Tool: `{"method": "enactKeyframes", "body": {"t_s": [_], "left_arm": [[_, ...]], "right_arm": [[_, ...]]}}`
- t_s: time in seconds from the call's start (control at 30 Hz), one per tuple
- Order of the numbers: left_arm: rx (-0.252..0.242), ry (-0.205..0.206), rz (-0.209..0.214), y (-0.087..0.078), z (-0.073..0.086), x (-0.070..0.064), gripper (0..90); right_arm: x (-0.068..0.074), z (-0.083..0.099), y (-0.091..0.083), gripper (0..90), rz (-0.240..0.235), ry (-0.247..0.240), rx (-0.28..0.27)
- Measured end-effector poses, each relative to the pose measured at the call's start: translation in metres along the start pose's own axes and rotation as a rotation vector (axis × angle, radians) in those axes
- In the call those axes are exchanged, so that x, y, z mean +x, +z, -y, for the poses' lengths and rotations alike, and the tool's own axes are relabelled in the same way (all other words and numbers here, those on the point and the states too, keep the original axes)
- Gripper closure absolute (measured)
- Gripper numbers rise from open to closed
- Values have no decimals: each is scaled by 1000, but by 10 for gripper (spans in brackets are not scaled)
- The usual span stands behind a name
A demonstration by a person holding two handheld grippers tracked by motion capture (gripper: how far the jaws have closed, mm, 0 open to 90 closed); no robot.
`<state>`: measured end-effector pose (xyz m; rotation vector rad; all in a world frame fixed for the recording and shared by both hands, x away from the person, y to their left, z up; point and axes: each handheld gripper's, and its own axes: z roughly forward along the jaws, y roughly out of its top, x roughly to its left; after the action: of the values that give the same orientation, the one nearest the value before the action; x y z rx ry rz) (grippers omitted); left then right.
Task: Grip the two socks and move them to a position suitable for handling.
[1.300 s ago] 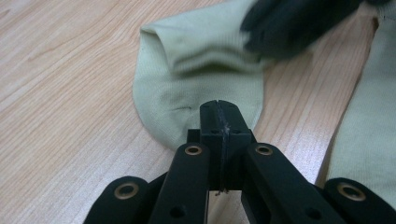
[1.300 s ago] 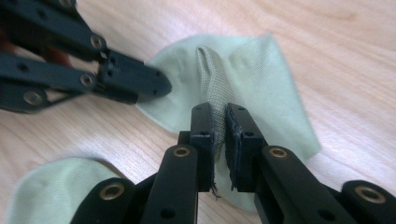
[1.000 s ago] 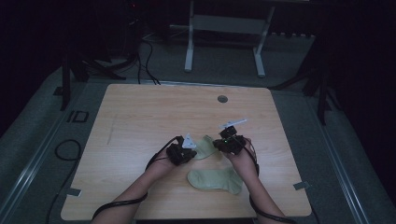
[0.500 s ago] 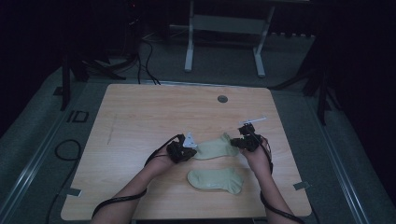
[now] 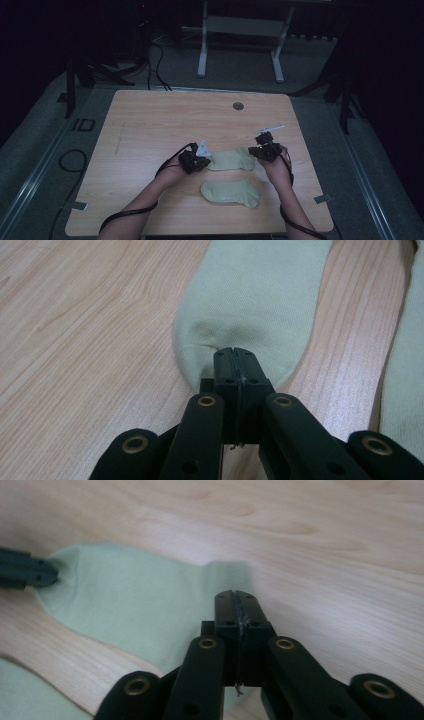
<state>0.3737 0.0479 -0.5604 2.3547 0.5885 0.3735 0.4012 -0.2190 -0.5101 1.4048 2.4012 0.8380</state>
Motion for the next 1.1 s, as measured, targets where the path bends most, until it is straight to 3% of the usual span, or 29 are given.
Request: {"method": "enactKeyframes", "body": {"t_s": [0.27,0.53,0.77,0.83,0.93,1.03,1.1], "left_arm": [[-1,-8,-17,2,-1,5,891],[-1,-30,-14,5,-3,12,890],[-4,-41,-21,6,-4,13,889],[-11,-68,-12,6,-3,14,885],[-7,-117,23,3,-4,16,773],[3,-131,35,-3,-5,13,628],[1,-137,37,-7,-5,12,615]], "right_arm": [[3,12,32,898,13,-10,55],[4,22,27,898,11,-18,44],[1,19,28,885,-2,-2,47],[2,18,28,880,3,-9,52],[2,17,28,848,-8,-1,56],[1,17,23,800,-39,6,33],[0,16,20,754,-46,3,32]]}}
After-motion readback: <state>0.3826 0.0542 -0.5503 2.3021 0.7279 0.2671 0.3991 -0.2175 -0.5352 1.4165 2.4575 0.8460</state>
